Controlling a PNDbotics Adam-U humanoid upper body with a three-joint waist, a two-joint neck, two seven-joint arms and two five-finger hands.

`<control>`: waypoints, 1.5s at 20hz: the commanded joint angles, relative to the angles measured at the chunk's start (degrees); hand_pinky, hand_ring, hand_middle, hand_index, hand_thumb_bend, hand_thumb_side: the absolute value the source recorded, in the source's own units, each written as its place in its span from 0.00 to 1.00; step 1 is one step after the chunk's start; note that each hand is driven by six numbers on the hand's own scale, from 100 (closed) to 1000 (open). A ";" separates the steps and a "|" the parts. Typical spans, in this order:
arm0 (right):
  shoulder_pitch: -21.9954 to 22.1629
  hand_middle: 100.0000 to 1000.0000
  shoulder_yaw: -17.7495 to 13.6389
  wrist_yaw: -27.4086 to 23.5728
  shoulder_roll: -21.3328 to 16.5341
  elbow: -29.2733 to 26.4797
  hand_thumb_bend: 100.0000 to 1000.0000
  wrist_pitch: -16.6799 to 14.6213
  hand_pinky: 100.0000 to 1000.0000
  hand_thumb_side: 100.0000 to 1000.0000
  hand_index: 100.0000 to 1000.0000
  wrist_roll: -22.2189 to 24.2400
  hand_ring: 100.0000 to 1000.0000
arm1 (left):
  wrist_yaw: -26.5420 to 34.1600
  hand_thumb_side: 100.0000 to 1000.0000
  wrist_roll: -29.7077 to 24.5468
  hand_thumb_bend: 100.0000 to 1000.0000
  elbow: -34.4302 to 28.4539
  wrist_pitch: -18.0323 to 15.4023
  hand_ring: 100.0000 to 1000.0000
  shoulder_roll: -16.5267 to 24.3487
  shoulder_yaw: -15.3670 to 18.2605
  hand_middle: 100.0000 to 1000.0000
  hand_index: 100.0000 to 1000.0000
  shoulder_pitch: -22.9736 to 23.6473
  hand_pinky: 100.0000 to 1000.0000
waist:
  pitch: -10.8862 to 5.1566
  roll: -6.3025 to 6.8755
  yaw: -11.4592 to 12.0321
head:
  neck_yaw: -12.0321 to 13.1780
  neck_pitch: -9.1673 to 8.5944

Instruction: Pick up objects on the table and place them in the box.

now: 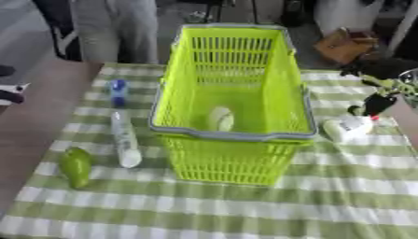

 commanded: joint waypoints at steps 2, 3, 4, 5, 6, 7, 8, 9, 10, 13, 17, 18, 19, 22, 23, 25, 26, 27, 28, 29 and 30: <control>-1.77 1.00 -0.40 3.73 -2.61 0.59 0.40 -0.80 1.00 0.14 1.00 2.76 1.00 | -0.44 1.00 -0.34 0.09 -1.26 0.01 0.74 1.77 0.00 0.56 0.75 -0.79 0.45 | -0.43 0.08 0.26 | -0.14 -0.58; -1.86 1.00 -0.44 4.36 -2.65 0.81 0.35 -0.87 1.00 0.09 1.00 3.08 1.00 | -0.45 1.00 -0.36 0.09 -1.27 0.01 0.74 1.79 0.00 0.56 0.75 -0.80 0.45 | -0.35 0.08 0.29 | -0.15 -0.60; -1.97 1.00 -0.43 5.02 -2.66 1.07 0.35 -0.91 1.00 0.08 1.00 3.36 1.00 | -0.45 1.00 -0.37 0.09 -1.29 0.01 0.74 1.84 0.00 0.56 0.75 -0.81 0.45 | -0.28 0.07 0.31 | -0.14 -0.64; -2.05 1.00 -0.41 5.60 -2.64 1.26 0.32 -0.99 1.00 0.06 1.00 3.53 1.00 | -0.45 1.00 -0.39 0.09 -1.31 0.01 0.74 1.88 -0.01 0.56 0.75 -0.82 0.45 | -0.24 0.05 0.32 | -0.15 -0.66; -2.13 1.00 -0.32 6.18 -2.63 1.41 0.32 -1.12 1.00 0.06 1.00 3.65 1.00 | -0.44 1.00 -0.41 0.09 -1.33 0.00 0.74 1.92 -0.02 0.56 0.75 -0.85 0.45 | -0.20 0.04 0.33 | -0.19 -0.67; -2.19 1.00 -0.26 6.65 -2.60 1.49 0.30 -1.27 1.00 0.05 1.00 3.70 1.00 | -0.43 1.00 -0.43 0.09 -1.35 -0.01 0.74 1.94 -0.03 0.56 0.75 -0.87 0.45 | -0.18 0.02 0.34 | -0.23 -0.68; -2.22 1.00 -0.07 7.18 -2.61 1.56 0.29 -1.50 1.00 0.04 1.00 3.72 1.00 | -0.43 1.00 -0.48 0.09 -1.37 -0.02 0.74 1.98 -0.07 0.56 0.75 -0.91 0.45 | -0.15 -0.02 0.35 | -0.37 -0.72; -2.23 1.00 0.03 7.61 -2.60 1.61 0.28 -1.72 1.00 0.04 1.00 3.71 1.00 | -0.42 1.00 -0.52 0.09 -1.38 -0.03 0.74 1.99 -0.10 0.56 0.75 -0.93 0.45 | -0.12 -0.05 0.35 | -0.44 -0.76; -2.19 1.00 0.13 7.98 -2.61 1.69 0.28 -1.93 1.00 0.03 1.00 3.67 1.00 | -0.42 1.00 -0.57 0.09 -1.40 -0.04 0.74 2.02 -0.12 0.56 0.76 -0.96 0.45 | -0.04 -0.08 0.35 | -0.56 -0.85; -2.02 1.00 0.14 8.60 -2.56 1.98 0.27 -2.25 1.00 0.03 1.00 3.41 1.00 | -0.40 1.00 -0.64 0.09 -1.43 -0.05 0.74 2.04 -0.13 0.56 0.75 -0.98 0.45 | 0.17 -0.12 0.33 | -1.13 -0.93; -1.80 1.00 0.14 9.15 -2.44 2.36 0.27 -2.37 1.00 0.04 1.00 2.62 1.00 | -0.42 1.00 -0.67 0.09 -1.52 -0.07 0.74 2.00 -0.11 0.56 0.76 -1.03 0.45 | 0.60 -0.04 0.21 | -2.64 -0.80; -1.78 1.00 0.12 9.20 -2.38 2.45 0.27 -2.40 1.00 0.04 1.00 2.39 1.00 | -0.42 1.00 -0.70 0.09 -1.54 -0.09 0.74 1.98 -0.14 0.56 0.76 -1.04 0.45 | 0.72 -0.01 0.21 | -2.92 -0.81; -1.77 1.00 0.10 9.23 -2.33 2.53 0.27 -2.42 1.00 0.05 1.00 2.19 1.00 | -0.42 1.00 -0.73 0.09 -1.56 -0.09 0.74 1.97 -0.15 0.56 0.76 -1.05 0.45 | 0.79 0.00 0.21 | -3.07 -0.81; -1.80 1.00 0.13 9.23 -2.11 2.67 0.29 -2.55 1.00 0.05 1.00 1.66 1.00 | -0.42 1.00 -0.80 0.09 -1.62 -0.12 0.74 1.94 -0.18 0.56 0.76 -1.07 0.45 | 1.05 0.07 0.25 | -3.31 -0.87; -1.82 1.00 0.15 9.21 -2.03 2.71 0.29 -2.59 1.00 0.05 1.00 1.49 1.00 | -0.41 1.00 -0.81 0.09 -1.64 -0.13 0.74 1.94 -0.18 0.56 0.76 -1.07 0.45 | 1.14 0.10 0.27 | -3.33 -0.89; -1.88 1.00 0.54 9.28 -1.63 2.79 0.32 -2.99 1.00 0.06 1.00 1.28 1.00 | -0.37 1.00 -0.86 0.09 -1.67 -0.14 0.74 1.90 -0.22 0.56 0.76 -1.13 0.45 | 1.48 0.15 0.44 | -3.53 -0.92; -1.88 1.00 0.75 9.38 -1.44 2.92 0.33 -3.20 1.00 0.06 1.00 1.29 1.00 | -0.35 1.00 -0.91 0.09 -1.68 -0.14 0.74 1.87 -0.25 0.56 0.76 -1.16 0.45 | 1.62 0.16 0.52 | -3.61 -0.93; -1.90 1.00 0.91 9.52 -1.29 3.06 0.33 -3.38 1.00 0.06 1.00 1.30 1.00 | -0.33 1.00 -0.96 0.09 -1.69 -0.15 0.74 1.85 -0.28 0.56 0.76 -1.18 0.45 | 1.70 0.17 0.56 | -3.66 -0.93; -1.92 1.00 0.99 9.64 -1.19 3.18 0.33 -3.52 1.00 0.06 1.00 1.30 1.00 | -0.32 1.00 -0.99 0.09 -1.70 -0.15 0.74 1.83 -0.29 0.56 0.76 -1.19 0.45 | 1.75 0.18 0.59 | -3.69 -0.93; -1.94 1.00 1.02 9.73 -1.14 3.26 0.33 -3.60 1.00 0.06 1.00 1.27 1.00 | -0.32 1.00 -1.02 0.09 -1.70 -0.14 0.74 1.82 -0.30 0.56 0.76 -1.20 0.45 | 1.78 0.18 0.60 | -3.70 -0.93; -1.83 1.00 1.27 9.91 -0.99 3.53 0.33 -3.87 1.00 0.04 1.00 1.41 1.00 | -0.31 1.00 -1.05 0.09 -1.72 -0.15 0.74 1.82 -0.31 0.56 0.76 -1.25 0.45 | 1.91 0.16 0.72 | -3.81 -0.95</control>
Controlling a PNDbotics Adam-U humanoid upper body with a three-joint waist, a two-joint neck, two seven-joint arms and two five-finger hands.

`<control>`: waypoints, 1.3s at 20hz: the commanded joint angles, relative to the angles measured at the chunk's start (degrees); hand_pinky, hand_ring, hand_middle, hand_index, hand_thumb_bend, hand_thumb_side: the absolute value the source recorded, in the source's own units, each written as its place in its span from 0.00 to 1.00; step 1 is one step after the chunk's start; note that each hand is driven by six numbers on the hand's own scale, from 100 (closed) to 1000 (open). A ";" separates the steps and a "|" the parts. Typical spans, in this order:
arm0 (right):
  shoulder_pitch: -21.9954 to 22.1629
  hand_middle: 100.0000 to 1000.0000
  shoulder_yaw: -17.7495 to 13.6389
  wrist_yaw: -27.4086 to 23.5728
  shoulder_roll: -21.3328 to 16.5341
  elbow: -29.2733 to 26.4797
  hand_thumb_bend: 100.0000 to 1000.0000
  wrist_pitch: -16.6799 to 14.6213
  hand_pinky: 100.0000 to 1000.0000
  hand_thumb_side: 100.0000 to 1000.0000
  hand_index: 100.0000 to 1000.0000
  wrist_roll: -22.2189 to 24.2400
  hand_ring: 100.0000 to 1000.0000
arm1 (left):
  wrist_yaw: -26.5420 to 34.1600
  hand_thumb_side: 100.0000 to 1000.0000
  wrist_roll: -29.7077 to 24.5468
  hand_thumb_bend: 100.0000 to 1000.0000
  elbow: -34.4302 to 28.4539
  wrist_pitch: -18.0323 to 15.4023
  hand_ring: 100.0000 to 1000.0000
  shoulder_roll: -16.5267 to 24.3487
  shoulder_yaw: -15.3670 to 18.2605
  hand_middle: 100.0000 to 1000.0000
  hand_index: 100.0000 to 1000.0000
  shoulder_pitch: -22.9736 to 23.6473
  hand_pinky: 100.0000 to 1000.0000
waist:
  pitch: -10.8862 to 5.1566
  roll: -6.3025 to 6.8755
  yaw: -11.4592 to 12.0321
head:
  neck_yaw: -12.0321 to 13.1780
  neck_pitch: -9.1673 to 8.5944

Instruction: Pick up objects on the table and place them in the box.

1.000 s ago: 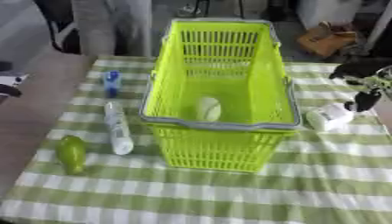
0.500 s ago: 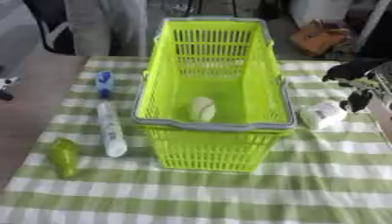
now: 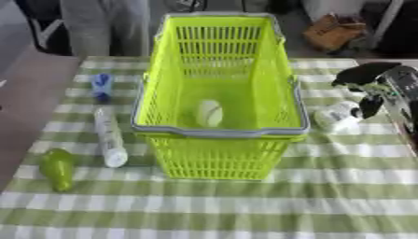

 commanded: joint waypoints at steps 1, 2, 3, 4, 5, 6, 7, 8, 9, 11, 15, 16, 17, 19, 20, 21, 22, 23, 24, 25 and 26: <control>-1.05 1.00 0.42 0.95 -0.75 0.25 0.33 -0.78 1.00 0.04 1.00 0.20 1.00 | -0.13 1.00 -0.23 0.09 -1.38 -0.04 0.74 1.75 0.03 0.56 0.76 -0.83 0.45 | -0.52 0.09 0.25 | -0.31 -0.52; -1.03 1.00 0.59 1.14 -0.68 0.52 0.32 -1.06 1.00 0.04 1.00 0.37 1.00 | -0.12 1.00 -0.26 0.09 -1.40 -0.04 0.74 1.77 0.01 0.56 0.76 -0.86 0.45 | -0.46 0.07 0.33 | -0.38 -0.52; -1.04 1.00 0.67 1.29 -0.64 0.70 0.32 -1.25 1.00 0.04 1.00 0.49 1.00 | -0.11 1.00 -0.29 0.09 -1.40 -0.04 0.74 1.79 0.00 0.56 0.76 -0.87 0.45 | -0.43 0.06 0.38 | -0.41 -0.52; -0.96 1.00 0.84 1.44 -0.61 1.01 0.32 -1.52 1.00 0.03 1.00 0.78 1.00 | -0.10 1.00 -0.32 0.09 -1.42 -0.05 0.74 1.78 -0.03 0.56 0.76 -0.93 0.45 | -0.32 -0.01 0.48 | -0.54 -0.55; -0.94 1.00 0.99 1.57 -0.60 1.33 0.32 -1.80 1.00 0.03 1.00 1.16 1.00 | -0.07 1.00 -0.37 0.09 -1.43 -0.05 0.74 1.76 -0.08 0.56 0.76 -1.01 0.45 | -0.24 -0.07 0.58 | -0.64 -0.58; -0.92 1.00 1.11 1.65 -0.62 1.56 0.33 -2.05 1.00 0.03 1.00 1.48 1.00 | -0.06 1.00 -0.42 0.09 -1.43 -0.05 0.74 1.76 -0.12 0.56 0.76 -1.06 0.45 | -0.16 -0.11 0.66 | -0.71 -0.58; -0.90 1.00 1.21 1.70 -0.66 1.69 0.33 -2.28 1.00 0.03 1.00 1.76 1.00 | -0.04 1.00 -0.48 0.09 -1.43 -0.05 0.74 1.75 -0.15 0.56 0.76 -1.08 0.45 | -0.11 -0.13 0.71 | -0.75 -0.57; -0.88 1.00 1.28 1.74 -0.71 1.75 0.33 -2.45 1.00 0.02 1.00 1.97 1.00 | -0.04 1.00 -0.51 0.09 -1.43 -0.05 0.74 1.76 -0.16 0.56 0.76 -1.10 0.45 | -0.07 -0.15 0.74 | -0.77 -0.57; -0.87 1.00 1.33 1.77 -0.75 1.76 0.33 -2.58 1.00 0.02 1.00 2.15 1.00 | -0.03 1.00 -0.53 0.09 -1.43 -0.06 0.74 1.76 -0.16 0.56 0.76 -1.10 0.45 | -0.04 -0.15 0.76 | -0.78 -0.57; -0.76 1.00 1.52 1.87 -0.82 1.92 0.32 -2.84 1.00 0.02 1.00 2.67 1.00 | -0.02 1.00 -0.54 0.09 -1.44 -0.06 0.74 1.79 -0.14 0.56 0.76 -1.09 0.45 | -0.03 -0.19 0.76 | -0.80 -0.40; -0.53 1.00 1.77 2.00 -1.01 2.20 0.32 -3.26 1.00 0.01 0.99 3.52 1.00 | 0.02 1.00 -0.59 0.09 -1.45 -0.07 0.74 1.81 -0.15 0.56 0.76 -1.12 0.45 | -0.07 -0.23 0.73 | -0.91 -0.25; -0.46 1.00 1.85 2.03 -1.11 2.29 0.32 -3.38 1.00 0.01 0.99 3.76 1.00 | 0.03 1.00 -0.61 0.09 -1.46 -0.08 0.74 1.83 -0.16 0.56 0.76 -1.14 0.45 | -0.09 -0.25 0.72 | -0.93 -0.22; -0.42 1.00 1.91 2.09 -1.21 2.37 0.32 -3.47 1.00 0.01 0.99 4.01 1.00 | 0.03 1.00 -0.64 0.09 -1.47 -0.09 0.74 1.85 -0.17 0.56 0.76 -1.15 0.45 | -0.10 -0.27 0.71 | -0.94 -0.18; -0.38 1.00 1.96 2.15 -1.30 2.42 0.32 -3.58 1.00 0.01 0.98 4.38 1.00 | 0.03 1.00 -0.68 0.09 -1.47 -0.10 0.74 1.86 -0.19 0.56 0.76 -1.16 0.45 | -0.12 -0.29 0.71 | -0.92 -0.14; -0.33 1.00 2.00 2.18 -1.35 2.47 0.32 -3.62 1.00 0.02 0.98 4.57 1.00 | 0.04 1.00 -0.69 0.09 -1.46 -0.10 0.74 1.85 -0.19 0.56 0.76 -1.17 0.45 | -0.14 -0.32 0.69 | -0.92 -0.13; -0.29 1.00 2.02 2.19 -1.39 2.53 0.32 -3.67 1.00 0.02 0.98 4.77 1.00 | 0.04 1.00 -0.71 0.09 -1.46 -0.10 0.74 1.84 -0.19 0.56 0.76 -1.17 0.45 | -0.15 -0.34 0.65 | -0.91 -0.09; -0.26 1.00 2.03 2.18 -1.41 2.56 0.33 -3.70 1.00 0.02 0.98 4.93 1.00 | 0.05 1.00 -0.72 0.09 -1.45 -0.10 0.74 1.84 -0.19 0.56 0.76 -1.17 0.45 | -0.16 -0.35 0.64 | -0.92 -0.07; -0.21 1.00 2.05 2.15 -1.40 2.59 0.33 -3.74 1.00 0.03 0.98 5.00 1.00 | 0.05 1.00 -0.74 0.09 -1.45 -0.11 0.74 1.83 -0.19 0.56 0.76 -1.18 0.45 | -0.18 -0.36 0.63 | -0.92 -0.07; -0.16 1.00 2.06 2.12 -1.39 2.60 0.34 -3.78 1.00 0.03 0.97 5.00 1.00 | 0.05 1.00 -0.75 0.09 -1.45 -0.11 0.74 1.82 -0.19 0.56 0.76 -1.18 0.45 | -0.19 -0.36 0.63 | -0.92 -0.08; -0.10 1.00 2.10 2.08 -1.35 2.61 0.34 -3.86 1.00 0.03 0.97 4.94 1.00 | 0.06 1.00 -0.76 0.09 -1.46 -0.11 0.74 1.82 -0.20 0.56 0.76 -1.20 0.45 | -0.19 -0.36 0.65 | -0.91 -0.09; -0.06 1.00 2.13 2.06 -1.32 2.62 0.34 -3.91 0.99 0.03 0.97 4.85 1.00 | 0.07 1.00 -0.77 0.09 -1.48 -0.12 0.74 1.82 -0.21 0.56 0.76 -1.22 0.45 | -0.19 -0.36 0.66 | -0.92 -0.10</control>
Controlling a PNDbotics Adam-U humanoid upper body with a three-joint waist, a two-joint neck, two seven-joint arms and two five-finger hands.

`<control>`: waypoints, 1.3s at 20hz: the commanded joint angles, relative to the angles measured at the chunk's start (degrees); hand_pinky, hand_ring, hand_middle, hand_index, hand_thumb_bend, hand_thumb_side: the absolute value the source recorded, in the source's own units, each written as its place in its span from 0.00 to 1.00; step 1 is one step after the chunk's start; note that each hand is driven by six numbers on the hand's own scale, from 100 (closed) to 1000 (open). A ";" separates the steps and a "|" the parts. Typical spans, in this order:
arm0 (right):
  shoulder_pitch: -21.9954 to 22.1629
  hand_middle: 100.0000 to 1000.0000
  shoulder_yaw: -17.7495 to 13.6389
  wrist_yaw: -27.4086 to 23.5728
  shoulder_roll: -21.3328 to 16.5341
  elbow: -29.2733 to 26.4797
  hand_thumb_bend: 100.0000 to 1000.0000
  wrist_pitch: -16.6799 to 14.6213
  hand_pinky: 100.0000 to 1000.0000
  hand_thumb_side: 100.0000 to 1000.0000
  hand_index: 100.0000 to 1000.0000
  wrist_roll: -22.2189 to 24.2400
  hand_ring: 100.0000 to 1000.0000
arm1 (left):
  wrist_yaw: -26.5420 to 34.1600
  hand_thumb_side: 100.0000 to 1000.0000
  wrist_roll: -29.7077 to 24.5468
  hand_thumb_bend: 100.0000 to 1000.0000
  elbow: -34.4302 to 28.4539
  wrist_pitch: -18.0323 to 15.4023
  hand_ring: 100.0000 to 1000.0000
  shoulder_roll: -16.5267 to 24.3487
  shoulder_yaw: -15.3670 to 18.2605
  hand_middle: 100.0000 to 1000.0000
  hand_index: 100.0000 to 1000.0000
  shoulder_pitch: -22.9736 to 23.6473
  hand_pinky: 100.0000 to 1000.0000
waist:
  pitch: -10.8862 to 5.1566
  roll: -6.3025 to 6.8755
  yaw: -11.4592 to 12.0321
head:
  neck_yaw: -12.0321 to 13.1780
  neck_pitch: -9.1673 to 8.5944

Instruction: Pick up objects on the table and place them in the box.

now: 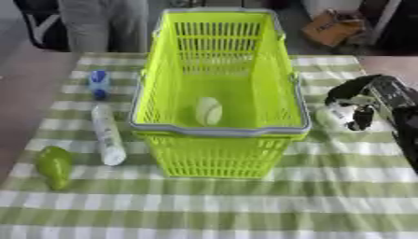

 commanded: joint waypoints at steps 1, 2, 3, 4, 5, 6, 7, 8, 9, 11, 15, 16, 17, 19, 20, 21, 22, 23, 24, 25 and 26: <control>-0.71 1.00 0.04 0.34 -1.73 -0.22 0.34 -0.21 0.99 0.03 0.97 -0.02 1.00 | 0.07 1.00 -0.16 0.09 -1.20 -0.11 0.74 1.82 0.12 0.56 0.76 -0.91 0.45 | -0.88 0.05 -0.01 | -0.02 -0.10; -0.68 1.00 0.04 0.35 -1.68 -0.22 0.34 -0.23 0.99 0.03 0.96 -0.14 1.00 | 0.08 1.00 -0.17 0.09 -1.21 -0.11 0.74 1.82 0.12 0.56 0.76 -0.92 0.45 | -0.88 0.07 0.02 | -0.03 -0.13; -0.61 1.00 0.05 0.40 -1.56 -0.25 0.34 -0.23 0.99 0.03 0.96 -0.39 1.00 | 0.09 1.00 -0.18 0.09 -1.22 -0.12 0.74 1.80 0.11 0.56 0.76 -0.92 0.45 | -0.88 0.13 0.09 | -0.05 -0.18; -0.56 1.00 0.05 0.47 -1.48 -0.27 0.35 -0.21 0.98 0.04 0.96 -0.65 1.00 | 0.10 1.00 -0.19 0.09 -1.23 -0.12 0.74 1.79 0.10 0.56 0.76 -0.92 0.45 | -0.87 0.17 0.14 | -0.07 -0.22; -0.53 1.00 0.02 0.56 -1.38 -0.29 0.35 -0.18 0.98 0.04 0.96 -1.00 1.00 | 0.12 1.00 -0.20 0.09 -1.25 -0.13 0.74 1.78 0.09 0.56 0.76 -0.93 0.45 | -0.86 0.20 0.19 | -0.09 -0.25; -0.52 1.00 -0.01 0.68 -1.31 -0.28 0.35 -0.14 0.97 0.05 0.96 -1.33 1.00 | 0.13 1.00 -0.21 0.09 -1.27 -0.13 0.74 1.76 0.08 0.56 0.76 -0.94 0.45 | -0.85 0.23 0.24 | -0.10 -0.29; -0.52 1.00 -0.06 0.84 -1.21 -0.29 0.35 -0.07 0.97 0.05 0.96 -1.75 1.00 | 0.15 1.00 -0.22 0.09 -1.27 -0.13 0.74 1.74 0.06 0.56 0.76 -0.96 0.45 | -0.83 0.26 0.30 | -0.11 -0.34; -0.52 1.00 -0.09 1.03 -1.14 -0.25 0.35 -0.02 0.97 0.06 0.95 -2.12 1.00 | 0.16 1.00 -0.23 0.09 -1.27 -0.12 0.74 1.72 0.05 0.56 0.76 -0.97 0.45 | -0.82 0.29 0.35 | -0.13 -0.38; -0.55 1.00 -0.14 1.26 -1.06 -0.23 0.35 0.06 0.96 0.06 0.95 -2.56 1.00 | 0.16 1.00 -0.25 0.09 -1.28 -0.13 0.74 1.71 0.03 0.56 0.76 -0.98 0.45 | -0.77 0.32 0.42 | -0.18 -0.47; -0.58 1.00 -0.28 1.76 -0.90 -0.10 0.34 0.22 0.95 0.07 0.94 -3.47 1.00 | 0.18 1.00 -0.27 0.09 -1.30 -0.12 0.74 1.69 0.02 0.56 0.76 -1.01 0.45 | -0.71 0.38 0.51 | -0.26 -0.57; -0.52 1.00 -0.53 2.96 -0.64 0.46 0.33 0.76 0.91 0.08 0.90 -5.24 1.00 | 0.23 1.00 -0.31 0.09 -1.38 -0.13 0.74 1.66 -0.03 0.56 0.76 -1.11 0.45 | -0.54 0.48 0.68 | -0.39 -0.76; -0.49 1.00 -0.59 3.25 -0.55 0.71 0.33 0.90 0.91 0.08 0.89 -5.48 1.00 | 0.25 1.00 -0.33 0.09 -1.39 -0.13 0.74 1.65 -0.05 0.56 0.76 -1.13 0.45 | -0.50 0.50 0.72 | -0.43 -0.80; -0.43 1.00 -0.61 3.51 -0.46 0.98 0.34 0.98 0.91 0.08 0.89 -5.63 1.00 | 0.26 1.00 -0.35 0.09 -1.40 -0.14 0.74 1.62 -0.06 0.56 0.76 -1.15 0.45 | -0.44 0.54 0.78 | -0.45 -0.87; -0.27 0.95 -0.60 3.95 -0.27 1.49 0.35 1.05 0.90 0.09 0.85 -5.78 1.00 | 0.28 1.00 -0.40 0.09 -1.43 -0.15 0.74 1.58 -0.08 0.56 0.76 -1.17 0.45 | -0.30 0.67 0.85 | -0.41 -0.93; -0.19 0.92 -0.59 4.17 -0.18 1.74 0.35 1.07 0.90 0.09 0.84 -5.82 1.00 | 0.29 1.00 -0.41 0.09 -1.44 -0.15 0.74 1.56 -0.08 0.56 0.76 -1.17 0.45 | -0.24 0.74 0.88 | -0.39 -0.94; -0.14 0.87 -0.59 4.35 -0.07 1.91 0.34 1.07 0.87 0.09 0.79 -5.96 1.00 | 0.30 1.00 -0.41 0.09 -1.45 -0.16 0.74 1.55 -0.08 0.56 0.76 -1.17 0.45 | -0.16 0.82 0.88 | -0.41 -0.93; -0.11 0.84 -0.59 4.50 0.01 2.05 0.34 1.06 0.86 0.09 0.76 -6.16 1.00 | 0.32 1.00 -0.41 0.09 -1.47 -0.16 0.74 1.54 -0.08 0.56 0.76 -1.18 0.45 | -0.12 0.86 0.87 | -0.43 -0.92; -0.11 0.81 -0.61 4.63 0.07 2.10 0.33 1.07 0.84 0.09 0.73 -6.51 0.99 | 0.35 1.00 -0.42 0.09 -1.47 -0.17 0.74 1.52 -0.08 0.56 0.76 -1.18 0.45 | -0.09 0.90 0.86 | -0.45 -0.93; -0.09 0.81 -0.62 4.77 0.10 2.16 0.33 1.07 0.84 0.09 0.73 -6.87 0.99 | 0.36 1.00 -0.43 0.09 -1.47 -0.16 0.74 1.52 -0.08 0.56 0.76 -1.19 0.45 | -0.07 0.93 0.86 | -0.45 -0.94; -0.12 0.70 -0.67 4.85 0.12 2.04 0.30 1.10 0.79 0.09 0.61 -7.49 0.88 | 0.36 1.00 -0.46 0.09 -1.48 -0.16 0.74 1.50 -0.10 0.56 0.76 -1.20 0.45 | -0.05 0.97 0.81 | -0.43 -0.93; -0.09 0.70 -0.69 4.94 0.12 1.96 0.30 1.13 0.79 0.09 0.61 -8.11 0.88 | 0.36 1.00 -0.48 0.09 -1.48 -0.16 0.74 1.48 -0.12 0.56 0.76 -1.21 0.45 | -0.03 1.00 0.78 | -0.41 -0.92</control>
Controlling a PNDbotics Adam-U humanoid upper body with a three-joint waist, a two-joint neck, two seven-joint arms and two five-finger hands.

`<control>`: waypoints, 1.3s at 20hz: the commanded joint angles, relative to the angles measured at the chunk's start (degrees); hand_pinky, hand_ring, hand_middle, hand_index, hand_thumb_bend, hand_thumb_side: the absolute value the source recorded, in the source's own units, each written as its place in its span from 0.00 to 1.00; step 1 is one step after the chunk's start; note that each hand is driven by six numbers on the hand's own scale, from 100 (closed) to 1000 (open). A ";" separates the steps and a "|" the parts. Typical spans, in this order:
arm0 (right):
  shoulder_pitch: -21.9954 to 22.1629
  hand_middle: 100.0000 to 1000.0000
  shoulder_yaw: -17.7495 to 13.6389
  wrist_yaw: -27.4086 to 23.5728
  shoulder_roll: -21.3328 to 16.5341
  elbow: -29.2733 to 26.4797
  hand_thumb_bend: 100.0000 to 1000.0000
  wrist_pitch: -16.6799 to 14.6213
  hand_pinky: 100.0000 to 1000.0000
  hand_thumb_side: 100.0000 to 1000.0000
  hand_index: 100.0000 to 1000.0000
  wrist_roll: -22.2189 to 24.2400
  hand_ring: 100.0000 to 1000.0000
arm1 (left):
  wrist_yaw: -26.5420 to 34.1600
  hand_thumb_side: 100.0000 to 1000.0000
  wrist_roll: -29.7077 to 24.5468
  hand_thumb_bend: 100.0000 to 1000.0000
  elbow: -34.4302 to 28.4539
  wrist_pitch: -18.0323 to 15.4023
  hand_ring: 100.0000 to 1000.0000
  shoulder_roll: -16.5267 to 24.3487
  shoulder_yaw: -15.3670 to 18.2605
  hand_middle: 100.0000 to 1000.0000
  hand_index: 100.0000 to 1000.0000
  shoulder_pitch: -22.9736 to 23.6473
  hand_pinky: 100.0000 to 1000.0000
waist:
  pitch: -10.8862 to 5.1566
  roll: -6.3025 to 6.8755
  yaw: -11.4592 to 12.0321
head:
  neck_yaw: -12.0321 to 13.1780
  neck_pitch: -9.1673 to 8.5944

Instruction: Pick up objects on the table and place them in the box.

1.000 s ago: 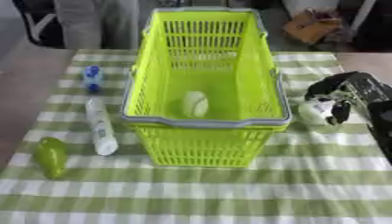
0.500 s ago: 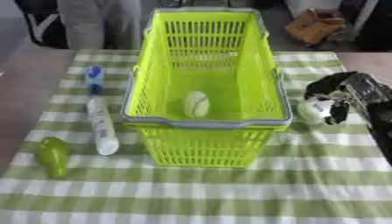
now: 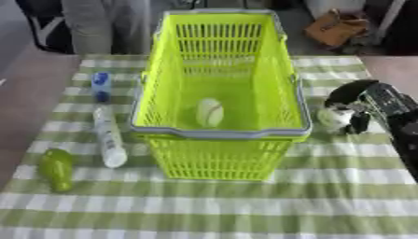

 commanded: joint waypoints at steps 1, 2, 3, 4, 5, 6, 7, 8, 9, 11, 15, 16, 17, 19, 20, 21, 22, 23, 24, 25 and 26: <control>-0.35 0.63 -0.41 0.60 -0.41 0.02 0.27 0.19 0.77 0.09 0.54 -2.11 0.86 | 0.14 1.00 -0.20 0.09 -1.39 -0.01 0.74 1.48 0.20 0.56 0.76 -0.93 0.45 | -0.55 0.30 -0.09 | -0.10 -0.39; -0.34 0.63 -0.51 0.57 -0.46 -0.15 0.27 0.32 0.77 0.09 0.54 -2.97 0.86 | 0.14 1.00 -0.21 0.09 -1.39 -0.01 0.74 1.48 0.20 0.56 0.76 -0.93 0.45 | -0.56 0.31 -0.18 | -0.11 -0.40; -0.33 0.62 -0.62 0.53 -0.52 -0.28 0.27 0.46 0.76 0.10 0.53 -3.71 0.86 | 0.15 1.00 -0.21 0.09 -1.39 -0.01 0.74 1.48 0.20 0.56 0.76 -0.95 0.45 | -0.59 0.31 -0.27 | -0.10 -0.41; -0.29 0.62 -0.73 0.43 -0.58 -0.43 0.27 0.60 0.76 0.10 0.53 -4.38 0.86 | 0.16 1.00 -0.21 0.09 -1.39 -0.01 0.74 1.48 0.20 0.56 0.76 -0.96 0.45 | -0.62 0.31 -0.34 | -0.09 -0.42; -0.26 0.61 -0.81 0.32 -0.64 -0.55 0.27 0.72 0.76 0.10 0.52 -4.89 0.86 | 0.17 1.00 -0.21 0.09 -1.38 -0.01 0.74 1.49 0.20 0.56 0.76 -0.96 0.45 | -0.64 0.31 -0.41 | -0.07 -0.44; -0.23 0.61 -0.85 0.21 -0.69 -0.64 0.27 0.82 0.76 0.10 0.52 -5.24 0.86 | 0.17 1.00 -0.21 0.09 -1.38 0.00 0.74 1.49 0.21 0.56 0.76 -0.96 0.45 | -0.66 0.31 -0.46 | -0.06 -0.44; -0.26 0.60 -0.98 0.06 -0.77 -0.89 0.26 0.98 0.75 0.11 0.52 -5.68 0.85 | 0.18 1.00 -0.21 0.09 -1.37 0.00 0.74 1.49 0.21 0.56 0.76 -0.95 0.45 | -0.71 0.29 -0.55 | -0.06 -0.44; -0.25 0.60 -1.09 -0.11 -0.86 -1.17 0.26 1.17 0.75 0.11 0.52 -6.20 0.85 | 0.19 1.00 -0.21 0.09 -1.37 0.00 0.74 1.49 0.21 0.56 0.76 -0.95 0.45 | -0.75 0.27 -0.63 | -0.07 -0.44; -0.28 0.60 -1.18 -0.24 -0.97 -1.48 0.25 1.35 0.74 0.13 0.51 -6.71 0.85 | 0.20 1.00 -0.20 0.09 -1.36 0.00 0.74 1.49 0.22 0.56 0.76 -0.95 0.46 | -0.82 0.23 -0.70 | -0.10 -0.45; -0.37 0.57 -1.29 -0.41 -1.18 -2.17 0.23 1.63 0.74 0.14 0.51 -7.74 0.85 | 0.23 1.00 -0.16 0.09 -1.35 0.00 0.74 1.50 0.23 0.56 0.76 -0.95 0.46 | -0.95 0.13 -0.83 | -0.12 -0.52; -0.94 0.57 -1.16 -1.18 -1.64 -4.05 0.17 1.68 0.75 0.13 0.53 -8.81 0.86 | 0.24 1.00 -0.11 0.09 -1.32 0.03 0.74 1.61 0.26 0.56 0.76 -0.92 0.46 | -1.29 -0.10 -1.08 | 0.07 -0.55; -1.32 0.57 -0.81 -1.47 -1.97 -4.95 0.17 1.33 0.75 0.13 0.53 -8.58 0.86 | 0.23 1.00 -0.11 0.09 -1.30 0.04 0.74 1.71 0.26 0.56 0.76 -0.86 0.46 | -1.48 -0.24 -1.18 | 0.11 -0.48; -1.61 0.57 -0.48 -1.81 -2.32 -5.79 0.16 0.97 0.76 0.13 0.54 -8.00 0.86 | 0.22 1.00 -0.09 0.09 -1.29 0.04 0.74 1.80 0.27 0.56 0.76 -0.80 0.46 | -1.66 -0.38 -1.26 | 0.15 -0.41; -2.09 0.59 0.05 -2.68 -2.90 -7.25 0.14 0.33 0.76 0.13 0.54 -6.23 0.88 | 0.20 1.00 -0.08 0.09 -1.24 0.06 0.74 1.98 0.28 0.56 0.76 -0.69 0.46 | -1.97 -0.68 -1.42 | 0.22 -0.27; -2.39 0.59 0.37 -3.28 -3.26 -8.03 0.14 -0.11 0.76 0.13 0.54 -5.17 0.88 | 0.17 1.00 -0.08 0.09 -1.22 0.07 0.74 2.11 0.29 0.56 0.76 -0.61 0.46 | -2.17 -0.90 -1.54 | 0.28 -0.16; -2.62 0.60 0.63 -3.89 -3.59 -8.82 0.11 -0.45 0.77 0.14 0.55 -4.20 0.89 | 0.15 1.00 -0.08 0.10 -1.18 0.08 0.74 2.21 0.30 0.56 0.76 -0.54 0.46 | -2.36 -1.11 -1.65 | 0.37 -0.08; -2.87 0.60 0.93 -4.49 -4.01 -9.84 0.11 -0.84 0.77 0.14 0.55 -3.39 0.89 | 0.13 1.00 -0.07 0.10 -1.13 0.11 0.74 2.32 0.31 0.56 0.76 -0.47 0.46 | -2.59 -1.38 -1.84 | 0.51 -0.01; -3.00 0.60 1.13 -5.07 -4.36 -10.80 0.09 -1.10 0.77 0.15 0.55 -2.68 0.89 | 0.11 1.00 -0.07 0.10 -1.10 0.12 0.74 2.39 0.31 0.56 0.76 -0.43 0.46 | -2.74 -1.56 -1.98 | 0.59 0.03; -3.11 0.60 1.27 -5.61 -4.68 -11.84 0.09 -1.27 0.77 0.15 0.55 -2.18 0.89 | 0.10 1.00 -0.07 0.10 -1.06 0.13 0.74 2.45 0.31 0.56 0.76 -0.41 0.46 | -2.88 -1.72 -2.11 | 0.67 0.07; -3.14 0.60 1.35 -6.08 -4.92 -12.70 0.07 -1.35 0.77 0.15 0.55 -1.73 0.89 | 0.09 1.00 -0.06 0.10 -1.04 0.14 0.74 2.48 0.31 0.56 0.76 -0.40 0.46 | -2.97 -1.83 -2.20 | 0.71 0.10; -3.23 0.61 1.42 -6.49 -5.15 -13.72 0.06 -1.41 0.77 0.14 0.56 -1.50 0.89 | 0.08 1.00 -0.07 0.10 -0.99 0.16 0.74 2.52 0.30 0.56 0.76 -0.36 0.46 | -3.11 -1.99 -2.32 | 0.79 0.12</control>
